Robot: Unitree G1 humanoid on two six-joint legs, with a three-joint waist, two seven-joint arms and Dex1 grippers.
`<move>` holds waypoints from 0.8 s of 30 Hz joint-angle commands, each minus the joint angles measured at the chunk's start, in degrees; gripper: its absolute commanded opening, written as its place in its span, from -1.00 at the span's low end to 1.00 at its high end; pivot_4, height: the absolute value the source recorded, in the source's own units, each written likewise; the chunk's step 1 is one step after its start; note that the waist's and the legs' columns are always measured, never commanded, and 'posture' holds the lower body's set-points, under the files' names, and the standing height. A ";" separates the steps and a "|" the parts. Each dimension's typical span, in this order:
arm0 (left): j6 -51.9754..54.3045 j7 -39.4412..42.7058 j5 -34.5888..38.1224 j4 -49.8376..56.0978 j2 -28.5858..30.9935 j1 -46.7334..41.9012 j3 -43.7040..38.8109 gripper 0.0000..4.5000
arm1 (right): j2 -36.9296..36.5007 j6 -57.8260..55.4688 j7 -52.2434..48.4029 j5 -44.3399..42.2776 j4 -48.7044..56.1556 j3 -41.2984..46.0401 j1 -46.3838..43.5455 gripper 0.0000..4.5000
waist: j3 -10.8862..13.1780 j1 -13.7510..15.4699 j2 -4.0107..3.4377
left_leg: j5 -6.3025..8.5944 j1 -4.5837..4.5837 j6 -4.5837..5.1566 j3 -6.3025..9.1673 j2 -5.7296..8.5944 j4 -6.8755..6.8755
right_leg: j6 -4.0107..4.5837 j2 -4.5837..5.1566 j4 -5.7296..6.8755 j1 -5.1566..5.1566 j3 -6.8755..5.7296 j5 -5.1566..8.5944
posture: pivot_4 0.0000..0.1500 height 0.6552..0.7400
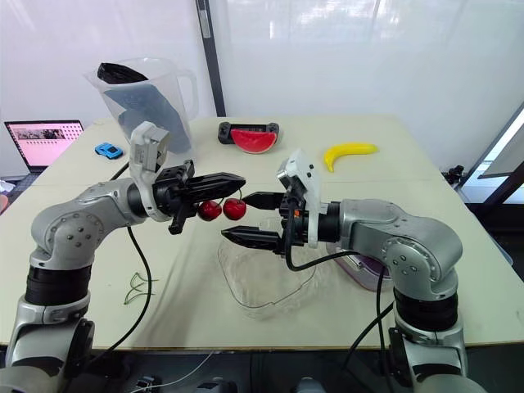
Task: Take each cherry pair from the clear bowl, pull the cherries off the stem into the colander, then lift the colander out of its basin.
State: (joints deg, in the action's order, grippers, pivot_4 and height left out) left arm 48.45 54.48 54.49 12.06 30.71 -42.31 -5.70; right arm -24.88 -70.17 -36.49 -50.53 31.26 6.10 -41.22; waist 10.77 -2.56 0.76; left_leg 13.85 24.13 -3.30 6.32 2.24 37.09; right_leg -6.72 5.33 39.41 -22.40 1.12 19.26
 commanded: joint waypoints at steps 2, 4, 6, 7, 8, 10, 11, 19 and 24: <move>-0.24 -0.50 1.15 1.99 -0.11 -0.20 -0.85 -1.00 | 1.35 0.56 3.11 -4.00 0.80 1.11 -0.47 0.67 | 0.00 0.00 0.00 | 0.00 0.00 0.00 -0.01 0.00 0.00 | 0.00 0.00 -0.01 0.01 0.00 0.00 | 1.00 1.00; -0.32 -0.59 1.09 2.13 -0.20 -0.16 -0.71 -1.00 | 2.29 0.68 4.62 -5.65 0.46 1.38 -0.30 0.34 | 0.00 -0.02 0.00 | 0.00 0.00 0.00 0.00 0.00 0.00 | 0.00 -0.01 0.00 0.01 0.00 0.00 | 1.00 1.00; -0.36 -0.72 1.06 2.27 -0.26 -0.08 -0.68 -1.00 | 2.51 0.69 5.78 -6.80 0.34 1.41 -0.16 -0.08 | 0.00 -0.03 0.00 | 0.00 0.00 0.00 0.00 0.00 -0.01 | 0.00 -0.02 0.00 0.00 0.00 0.00 | 1.00 1.00; -0.37 -0.75 1.05 2.32 -0.27 -0.04 -0.70 -1.00 | 2.48 0.77 6.32 -7.20 0.30 1.37 -0.10 -0.08 | 0.00 -0.02 0.00 | 0.00 0.00 0.00 0.00 0.00 -0.01 | 0.00 -0.02 0.00 0.00 0.00 0.00 | 1.00 1.00; -0.39 -0.77 1.03 2.34 -0.25 0.03 -0.74 -1.00 | 2.66 0.73 7.05 -7.74 0.06 1.50 -0.02 -0.08 | 0.00 -0.01 0.00 | 0.00 0.00 0.00 0.00 0.00 0.00 | 0.00 -0.03 0.00 0.00 0.00 0.00 | 1.00 1.00; -0.43 -0.80 1.00 2.45 -0.20 0.20 -0.78 -1.00 | 2.49 0.90 7.86 -8.48 -0.10 1.42 0.12 -0.08 | 0.00 -0.01 0.00 | 0.00 0.00 0.01 0.00 0.00 0.00 | 0.00 -0.02 0.00 0.01 0.00 0.00 | 1.00 1.00; -0.46 -0.86 0.98 2.50 -0.23 0.24 -0.75 -1.00 | 2.44 0.93 8.33 -8.89 -0.24 1.42 0.22 -0.08 | 0.00 -0.02 0.00 | 0.00 0.00 0.01 -0.01 0.00 0.00 | 0.00 -0.02 0.00 0.00 0.00 0.00 | 1.00 1.00; -1.06 -0.82 0.41 2.31 -0.57 -0.01 -0.27 -1.00 | 1.75 1.25 10.62 -11.89 -1.05 1.15 0.81 -0.30 | 0.00 -0.01 0.00 | 0.01 0.00 0.01 -0.01 0.00 -0.01 | 0.00 -0.03 -0.01 0.01 0.00 0.00 | 1.00 1.00; -1.39 -0.84 0.21 2.22 -0.75 -0.11 -0.04 -1.00 | 0.49 1.50 11.04 -12.37 -1.23 0.25 1.00 -0.72 | 0.00 -0.01 0.00 | 0.01 0.00 0.01 -0.01 0.01 -0.01 | 0.00 -0.03 -0.01 0.00 0.00 0.00 | 1.00 1.00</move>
State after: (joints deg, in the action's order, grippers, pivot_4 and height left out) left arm 48.10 53.51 54.41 12.53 29.89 -41.73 -5.29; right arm -24.02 -69.79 -25.54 -61.67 29.11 6.00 -40.14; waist 10.77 -2.57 0.76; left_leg 13.86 24.13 -3.29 6.30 2.26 37.07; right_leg -6.72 5.30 39.40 -22.40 1.12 19.26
